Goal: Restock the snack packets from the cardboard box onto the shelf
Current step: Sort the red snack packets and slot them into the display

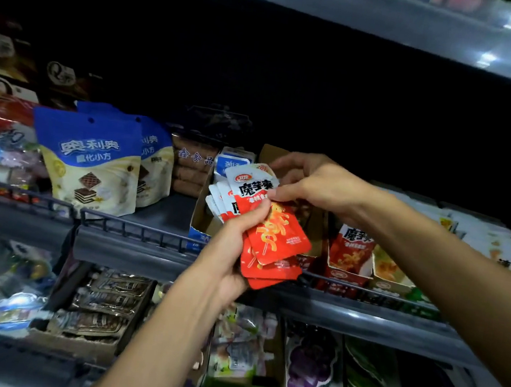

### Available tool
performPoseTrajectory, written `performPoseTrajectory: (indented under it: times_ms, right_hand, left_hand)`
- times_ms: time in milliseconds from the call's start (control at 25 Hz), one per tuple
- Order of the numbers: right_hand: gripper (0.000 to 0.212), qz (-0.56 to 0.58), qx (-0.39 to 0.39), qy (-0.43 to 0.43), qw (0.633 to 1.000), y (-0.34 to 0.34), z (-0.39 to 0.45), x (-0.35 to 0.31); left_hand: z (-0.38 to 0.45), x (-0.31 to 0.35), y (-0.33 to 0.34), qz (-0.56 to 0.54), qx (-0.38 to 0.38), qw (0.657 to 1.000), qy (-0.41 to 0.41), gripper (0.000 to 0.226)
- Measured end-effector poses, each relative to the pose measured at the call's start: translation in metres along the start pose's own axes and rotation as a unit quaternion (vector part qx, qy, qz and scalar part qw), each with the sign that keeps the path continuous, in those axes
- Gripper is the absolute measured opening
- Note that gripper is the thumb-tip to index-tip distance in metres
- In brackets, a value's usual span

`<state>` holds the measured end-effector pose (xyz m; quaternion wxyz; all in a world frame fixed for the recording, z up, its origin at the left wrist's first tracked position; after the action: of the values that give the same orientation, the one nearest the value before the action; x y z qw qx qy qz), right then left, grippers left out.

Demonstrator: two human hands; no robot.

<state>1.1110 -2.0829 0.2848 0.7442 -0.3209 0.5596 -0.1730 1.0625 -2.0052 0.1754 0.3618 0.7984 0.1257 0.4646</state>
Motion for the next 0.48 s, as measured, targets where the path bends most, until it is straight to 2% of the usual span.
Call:
performPoseTrajectory:
  times_ms: [40, 120, 200, 280, 400, 480]
  right_hand:
    - [0.045, 0.025, -0.005, 0.009, 1.0, 0.0, -0.006, 0.004]
    - [0.037, 0.045, 0.023, 0.022, 0.998, -0.014, -0.019, 0.011]
    - [0.019, 0.068, 0.086, 0.027, 0.994, -0.039, -0.035, 0.018]
    - [0.01, 0.108, 0.179, 0.019, 0.978, -0.074, -0.06, 0.029]
    - [0.013, 0.145, 0.306, -0.016, 0.941, -0.12, -0.104, 0.049]
    - [0.011, 0.184, 0.336, -0.026, 0.923, -0.126, -0.127, 0.069]
  left_hand:
    - [-0.002, 0.0, 0.004, 0.01, -0.007, 1.0, 0.006, 0.047]
    - [-0.005, -0.006, 0.016, 0.031, -0.022, 0.999, 0.008, 0.041]
    - [-0.008, -0.015, 0.027, 0.044, -0.029, 0.999, 0.001, 0.024]
    - [-0.01, -0.023, 0.035, 0.057, -0.028, 0.998, -0.005, 0.012]
    - [-0.01, -0.028, 0.033, 0.059, -0.017, 0.998, -0.002, 0.022]
    - [-0.007, -0.032, 0.031, 0.057, -0.004, 0.998, 0.003, 0.027]
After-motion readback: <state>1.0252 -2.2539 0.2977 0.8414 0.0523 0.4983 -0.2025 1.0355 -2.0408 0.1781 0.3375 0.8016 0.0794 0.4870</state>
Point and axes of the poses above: each hand's wrist, its own z-axis towards the middle knuckle, its own y-axis out of the palm, x = y × z, the point moved 10 cm from there along z, towards the middle knuckle, and after that the axes turned 9 degrees about -y, right-handed, at the moved point
